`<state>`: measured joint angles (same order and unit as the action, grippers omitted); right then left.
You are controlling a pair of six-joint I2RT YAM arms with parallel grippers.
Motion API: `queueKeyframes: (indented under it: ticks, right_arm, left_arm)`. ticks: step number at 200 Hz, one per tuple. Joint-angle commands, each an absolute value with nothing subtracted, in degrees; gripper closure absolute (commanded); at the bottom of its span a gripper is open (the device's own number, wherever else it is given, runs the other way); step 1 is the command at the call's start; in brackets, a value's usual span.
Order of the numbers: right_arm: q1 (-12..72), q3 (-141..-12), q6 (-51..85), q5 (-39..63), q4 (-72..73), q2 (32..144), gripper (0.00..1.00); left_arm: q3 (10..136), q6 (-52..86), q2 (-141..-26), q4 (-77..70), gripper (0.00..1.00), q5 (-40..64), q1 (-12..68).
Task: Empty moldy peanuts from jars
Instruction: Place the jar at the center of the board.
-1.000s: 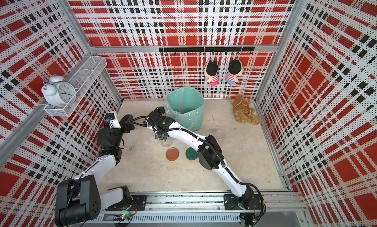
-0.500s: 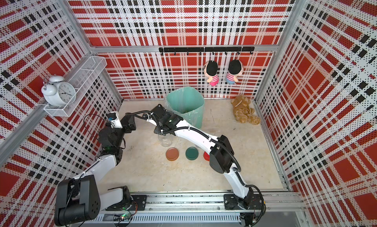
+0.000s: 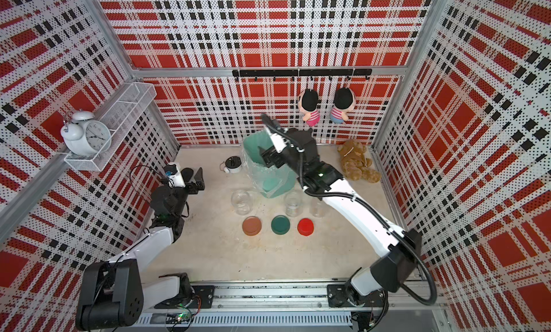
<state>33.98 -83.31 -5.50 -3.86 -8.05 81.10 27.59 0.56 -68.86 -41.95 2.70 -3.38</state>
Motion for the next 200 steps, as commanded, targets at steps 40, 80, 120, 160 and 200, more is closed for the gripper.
queueKeyframes:
  ticks: [40,80,120,160,200]
  right_arm:
    - [9.5,-56.6,17.8,-3.5,9.5,67.1,0.0]
    - [2.4,-38.8,18.6,-12.1,23.1,64.1,0.0]
    - [2.0,-28.8,17.9,-20.8,33.6,68.9,0.0]
    - [-0.1,-23.3,21.2,-21.9,43.2,76.1,0.0]
    - [-1.1,-24.5,18.4,-24.5,43.0,77.5,0.0]
  left_arm:
    - [29.2,-0.3,-70.3,-43.2,0.02,-6.4,1.5]
    - [26.6,-2.0,-69.7,-44.3,0.02,-12.6,5.1]
    - [22.3,-1.3,-68.7,-48.4,0.02,-18.2,8.6]
    - [19.1,1.2,-70.1,-52.6,0.02,-21.7,9.6]
    - [17.4,2.5,-74.1,-59.0,0.02,-22.4,9.8]
